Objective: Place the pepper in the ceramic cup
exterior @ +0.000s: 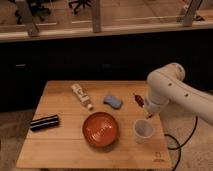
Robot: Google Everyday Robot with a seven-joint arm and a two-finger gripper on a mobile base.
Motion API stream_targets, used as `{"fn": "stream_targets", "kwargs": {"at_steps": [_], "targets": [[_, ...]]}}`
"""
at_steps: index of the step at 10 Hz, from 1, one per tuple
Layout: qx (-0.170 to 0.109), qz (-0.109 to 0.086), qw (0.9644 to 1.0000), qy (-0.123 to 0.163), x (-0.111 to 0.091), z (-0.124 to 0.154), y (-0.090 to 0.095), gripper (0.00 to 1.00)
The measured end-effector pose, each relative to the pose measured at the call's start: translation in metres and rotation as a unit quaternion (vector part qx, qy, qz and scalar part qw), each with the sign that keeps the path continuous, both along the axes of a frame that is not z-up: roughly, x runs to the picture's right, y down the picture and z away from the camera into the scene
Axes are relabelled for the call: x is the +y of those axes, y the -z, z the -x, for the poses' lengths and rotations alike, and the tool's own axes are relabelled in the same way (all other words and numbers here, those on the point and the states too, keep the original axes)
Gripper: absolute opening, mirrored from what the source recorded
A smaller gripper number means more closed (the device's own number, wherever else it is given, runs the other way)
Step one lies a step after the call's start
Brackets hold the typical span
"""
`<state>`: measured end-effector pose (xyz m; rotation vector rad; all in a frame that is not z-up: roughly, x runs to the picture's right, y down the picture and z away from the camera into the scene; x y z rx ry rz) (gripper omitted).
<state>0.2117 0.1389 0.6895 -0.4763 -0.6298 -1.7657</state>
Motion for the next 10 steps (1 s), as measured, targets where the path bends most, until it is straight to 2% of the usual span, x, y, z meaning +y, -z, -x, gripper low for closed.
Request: {"fn": "stream_targets", "kwargs": {"at_steps": [4, 8, 10], "targets": [[0.011, -0.001, 0.9999, 0.013, 0.016, 0.018, 0.007, 0.00], [0.033, -0.015, 0.9993, 0.013, 0.034, 0.017, 0.032, 0.00], [0.031, -0.020, 0.9992, 0.012, 0.039, 0.019, 0.037, 0.00]]}}
